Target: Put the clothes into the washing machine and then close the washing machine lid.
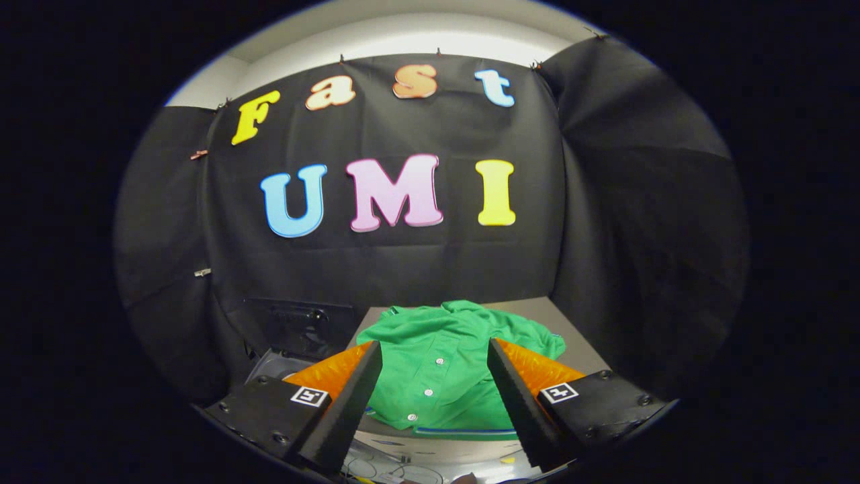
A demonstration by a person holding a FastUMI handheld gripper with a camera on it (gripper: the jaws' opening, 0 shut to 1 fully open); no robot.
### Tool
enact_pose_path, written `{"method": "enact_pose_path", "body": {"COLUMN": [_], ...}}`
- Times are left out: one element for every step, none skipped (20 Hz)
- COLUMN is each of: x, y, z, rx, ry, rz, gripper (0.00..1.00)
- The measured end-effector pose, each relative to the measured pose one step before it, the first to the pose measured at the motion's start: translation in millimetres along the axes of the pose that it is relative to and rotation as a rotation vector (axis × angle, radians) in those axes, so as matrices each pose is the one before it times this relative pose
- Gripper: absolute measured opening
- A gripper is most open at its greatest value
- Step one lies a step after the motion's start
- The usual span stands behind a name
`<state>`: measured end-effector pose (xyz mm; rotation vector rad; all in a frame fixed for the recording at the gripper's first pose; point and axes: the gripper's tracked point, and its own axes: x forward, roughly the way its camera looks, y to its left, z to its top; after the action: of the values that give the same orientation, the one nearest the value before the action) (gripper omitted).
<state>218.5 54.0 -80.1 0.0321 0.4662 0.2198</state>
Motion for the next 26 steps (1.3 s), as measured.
{"method": "enact_pose_path", "body": {"x": [15.42, 13.92, 12.78, 12.55, 11.47, 12.34, 10.86, 11.80, 8.33, 5.56, 3.77, -0.86, 1.24, 2.20, 1.52, -0.80, -4.35, -4.05, -3.93, -5.33, -6.14, -5.13, -6.19, -7.64, -7.49, -5.75], "y": [-0.70, -2.14, -3.27, -3.09, -1.41, 0.30, 1.82, 1.35, -0.15, -1.64, -6.61, -7.29, 2.24, 1.50, 0.62, -1.10, 0.16, 1.48, -2.22, 1.42, 0.65, -0.18, 1.27, 5.45, 7.09, 4.13], "z": [-4.06, -5.22, -7.85, -4.50, -2.84, -4.88, -5.14, -8.34, -11.14, -4.05, 3.60, 4.04, 2.49, 2.36, 0.08, -0.05, -2.82, 1.08, 3.16, 6.42, 4.19, 5.03, 6.82, 9.74, 12.46, 10.97], "rx": [0.02208, 0.01222, -0.00477, -0.01604, -0.00872, -0.00355, -0.00193, -0.01638, -0.00814, -0.00747, -0.02083, -0.01120, -0.01920, -0.00435, 0.01611, 0.01470, 0.03421, 0.05281, 0.05402, 0.04269, 0.02209, 0.00753, 0.00839, 0.01231, 0.01019, 0.00255], "ry": [0.03942, 0.03525, 0.03277, 0.02992, 0.02849, 0.03812, 0.03702, 0.04839, 0.05739, 0.02474, -0.02087, 0.01198, -0.01080, -0.01434, -0.01039, 0.00753, 0.00744, 0.00495, 0.00052, -0.00941, -0.00190, -0.00141, -0.01222, -0.01878, -0.01771, -0.01800], "rz": [-0.00087, -0.00954, -0.01756, -0.02020, -0.01347, -0.00930, -0.00615, 0.00118, -0.00958, -0.01293, -0.02974, -0.04133, -0.00033, 0.00410, 0.01079, 0.02099, 0.02915, 0.02427, 0.01723, 0.02317, 0.01269, 0.00199, 0.00676, 0.01379, 0.00883, 0.00036], "gripper": [0.99, 0.99, 0.99, 0.99, 0.98, 0.99, 0.99, 0.99, 0.99, 0.99, 0.99, 0.84, 0.69, 0.54, 0.39, 0.24, 0.24, 0.24, 0.24, 0.24, 0.23, 0.23, 0.23, 0.23, 0.23, 0.23]}}
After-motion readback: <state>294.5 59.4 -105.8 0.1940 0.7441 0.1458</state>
